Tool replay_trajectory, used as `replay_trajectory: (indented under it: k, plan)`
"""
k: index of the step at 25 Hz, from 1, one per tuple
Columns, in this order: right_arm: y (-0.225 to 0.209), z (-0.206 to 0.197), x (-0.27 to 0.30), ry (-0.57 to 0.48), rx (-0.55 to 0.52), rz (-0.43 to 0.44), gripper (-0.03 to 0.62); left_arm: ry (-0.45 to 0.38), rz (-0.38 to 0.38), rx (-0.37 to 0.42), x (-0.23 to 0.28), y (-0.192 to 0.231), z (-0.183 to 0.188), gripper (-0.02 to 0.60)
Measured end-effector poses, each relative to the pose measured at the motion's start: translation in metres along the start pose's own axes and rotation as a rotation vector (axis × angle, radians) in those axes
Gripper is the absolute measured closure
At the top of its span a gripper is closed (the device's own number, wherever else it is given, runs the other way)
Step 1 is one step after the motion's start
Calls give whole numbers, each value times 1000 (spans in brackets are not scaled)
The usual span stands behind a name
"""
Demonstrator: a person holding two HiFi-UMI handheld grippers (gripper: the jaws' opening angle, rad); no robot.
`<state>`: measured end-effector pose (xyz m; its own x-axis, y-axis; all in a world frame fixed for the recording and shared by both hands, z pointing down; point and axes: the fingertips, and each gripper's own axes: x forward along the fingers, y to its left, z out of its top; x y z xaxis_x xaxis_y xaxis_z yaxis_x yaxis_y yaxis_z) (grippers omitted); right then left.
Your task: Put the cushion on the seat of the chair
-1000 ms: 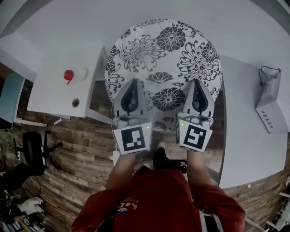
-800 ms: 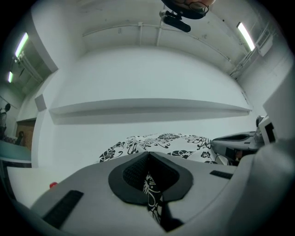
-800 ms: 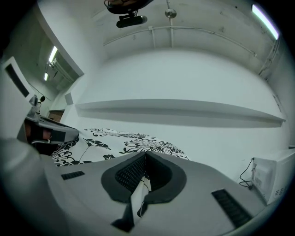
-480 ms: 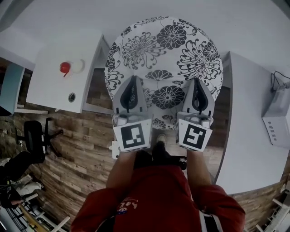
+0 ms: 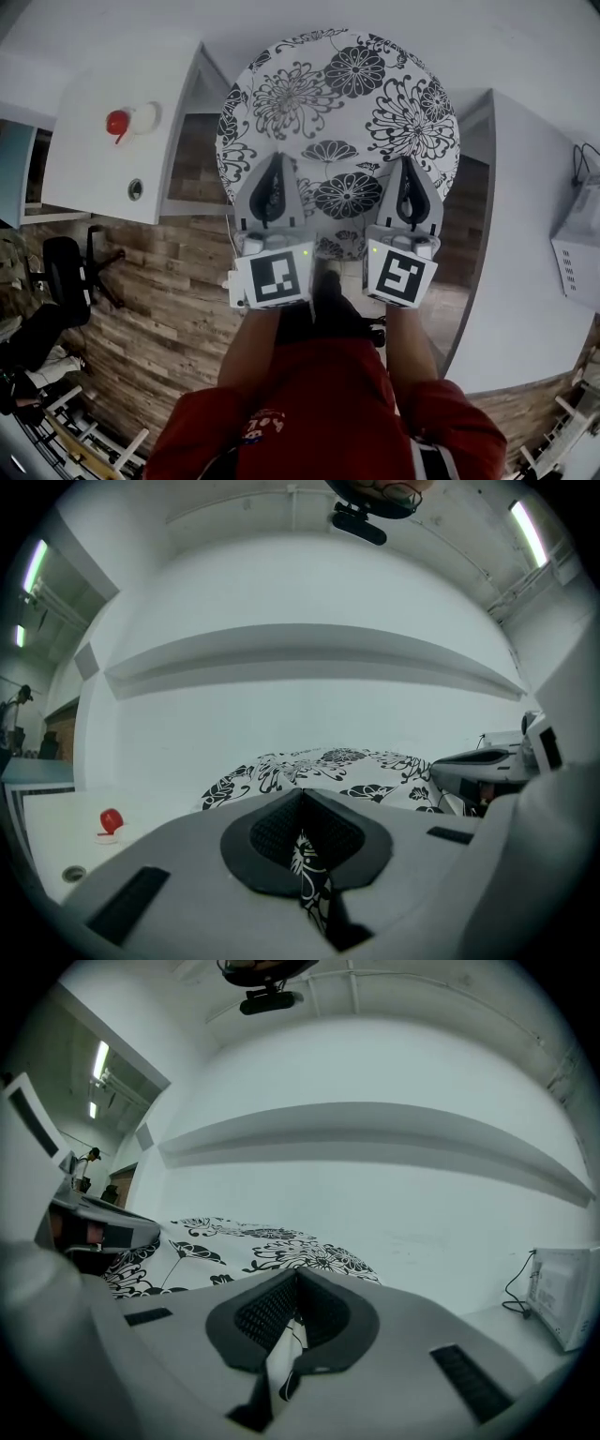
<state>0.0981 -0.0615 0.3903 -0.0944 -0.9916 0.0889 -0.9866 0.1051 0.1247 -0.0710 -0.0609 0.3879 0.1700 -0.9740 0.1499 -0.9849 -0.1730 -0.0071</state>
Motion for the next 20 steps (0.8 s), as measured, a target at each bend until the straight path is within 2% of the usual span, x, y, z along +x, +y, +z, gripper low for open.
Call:
replay_trajectory:
  k: [7, 11, 20]
  plan:
    - [-1, 9, 1, 56, 6, -14, 566, 63, -18, 2, 2, 1, 5, 554]
    - [-1, 5, 0, 110, -28, 4, 566, 91, -18, 0, 3, 2, 9, 554]
    - [-3, 8, 2, 149, -49, -6, 566, 155, -29, -14, 3, 2, 6, 554]
